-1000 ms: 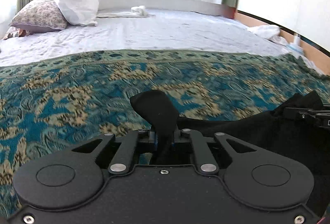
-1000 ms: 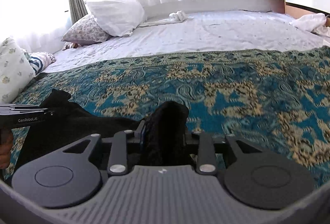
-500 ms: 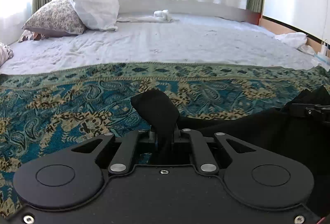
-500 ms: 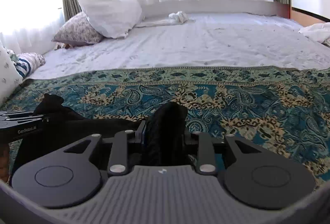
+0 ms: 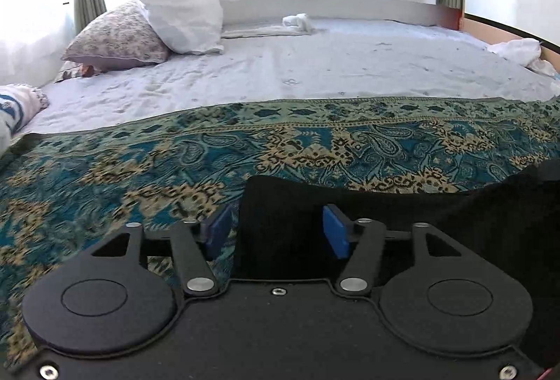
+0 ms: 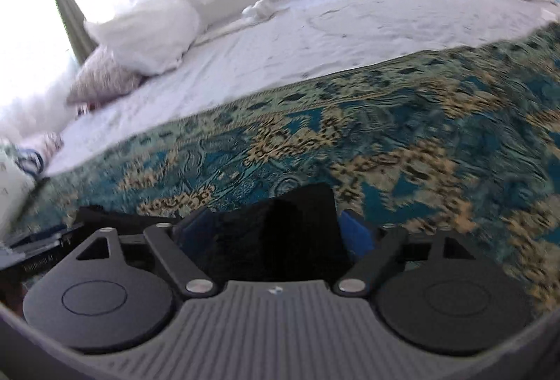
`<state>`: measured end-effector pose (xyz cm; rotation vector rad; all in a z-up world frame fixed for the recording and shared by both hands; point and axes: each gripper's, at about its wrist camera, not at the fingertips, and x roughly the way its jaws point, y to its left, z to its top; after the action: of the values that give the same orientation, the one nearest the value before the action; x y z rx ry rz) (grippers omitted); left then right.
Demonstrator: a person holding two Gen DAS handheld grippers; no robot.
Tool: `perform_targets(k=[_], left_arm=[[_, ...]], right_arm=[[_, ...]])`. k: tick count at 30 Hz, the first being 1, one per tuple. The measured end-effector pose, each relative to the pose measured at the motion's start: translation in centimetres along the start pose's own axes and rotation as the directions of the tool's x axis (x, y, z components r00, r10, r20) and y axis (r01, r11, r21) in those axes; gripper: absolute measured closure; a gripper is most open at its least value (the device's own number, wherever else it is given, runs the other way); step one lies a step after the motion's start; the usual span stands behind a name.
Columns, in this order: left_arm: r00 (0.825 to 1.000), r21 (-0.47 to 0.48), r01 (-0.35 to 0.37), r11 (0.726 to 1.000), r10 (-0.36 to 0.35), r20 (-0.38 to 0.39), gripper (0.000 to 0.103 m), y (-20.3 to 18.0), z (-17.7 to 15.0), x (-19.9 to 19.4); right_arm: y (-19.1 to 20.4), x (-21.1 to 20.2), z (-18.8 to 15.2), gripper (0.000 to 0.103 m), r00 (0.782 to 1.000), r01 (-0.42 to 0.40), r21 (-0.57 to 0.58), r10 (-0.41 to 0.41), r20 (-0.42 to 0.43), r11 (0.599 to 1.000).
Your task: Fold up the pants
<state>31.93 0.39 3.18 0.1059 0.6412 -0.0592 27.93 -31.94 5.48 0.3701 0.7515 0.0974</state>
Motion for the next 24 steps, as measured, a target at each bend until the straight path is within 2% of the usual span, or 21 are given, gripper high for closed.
perform_targets(k=[3, 7, 8, 11, 13, 15, 18, 21, 24], left_arm=[[1.0, -0.03, 0.025, 0.999, -0.025, -0.003, 0.036, 0.2, -0.7, -2.3], [0.998, -0.034, 0.067, 0.997, -0.067, 0.003, 0.03, -0.1, -3.0, -6.0], [0.998, -0.033, 0.068, 0.997, -0.068, 0.006, 0.028, -0.1, -3.5, -6.8], [0.998, -0.027, 0.068, 0.997, -0.068, 0.008, 0.027, -0.3, -5.8, -8.7], [0.999, -0.005, 0.05, 0.999, -0.05, -0.014, 0.026, -0.7, -7.4, -9.0], [0.999, 0.001, 0.026, 1.0, -0.026, -0.038, 0.026, -1.0, -8.8, -8.7], [0.999, -0.044, 0.048, 0.998, -0.048, -0.002, 0.023, -0.8, -10.4, -8.8], [0.998, -0.093, 0.045, 0.995, -0.048, -0.03, 0.023, -0.4, -10.0, -9.2], [0.998, -0.083, 0.049, 0.995, -0.052, -0.033, 0.021, -0.5, -9.9, -10.2]], right_arm=[[-1.1, -2.5, -1.1, 0.012, 1.0, 0.025, 0.019, -0.025, -0.004, 1.0], [-0.7, -4.7, -3.7, 0.012, 0.997, 0.056, -0.043, -0.058, -0.045, 0.998], [-0.5, -5.3, -4.6, 0.012, 0.997, 0.053, -0.059, -0.056, -0.053, 0.997], [0.6, -6.0, -6.9, 0.023, 0.994, 0.084, -0.134, -0.093, -0.062, 0.987], [1.3, -6.0, -8.3, 0.023, 0.99, 0.127, -0.199, -0.136, -0.032, 0.972], [1.4, -6.0, -8.8, 0.019, 0.986, 0.16, -0.22, -0.164, -0.002, 0.962], [0.7, -5.5, -8.8, 0.011, 0.985, 0.17, -0.175, -0.172, 0.004, 0.97], [0.2, -6.2, -8.8, 0.011, 0.986, 0.167, -0.109, -0.167, 0.01, 0.98], [0.9, -7.8, -9.5, 0.011, 0.98, 0.191, -0.088, -0.186, 0.063, 0.978]])
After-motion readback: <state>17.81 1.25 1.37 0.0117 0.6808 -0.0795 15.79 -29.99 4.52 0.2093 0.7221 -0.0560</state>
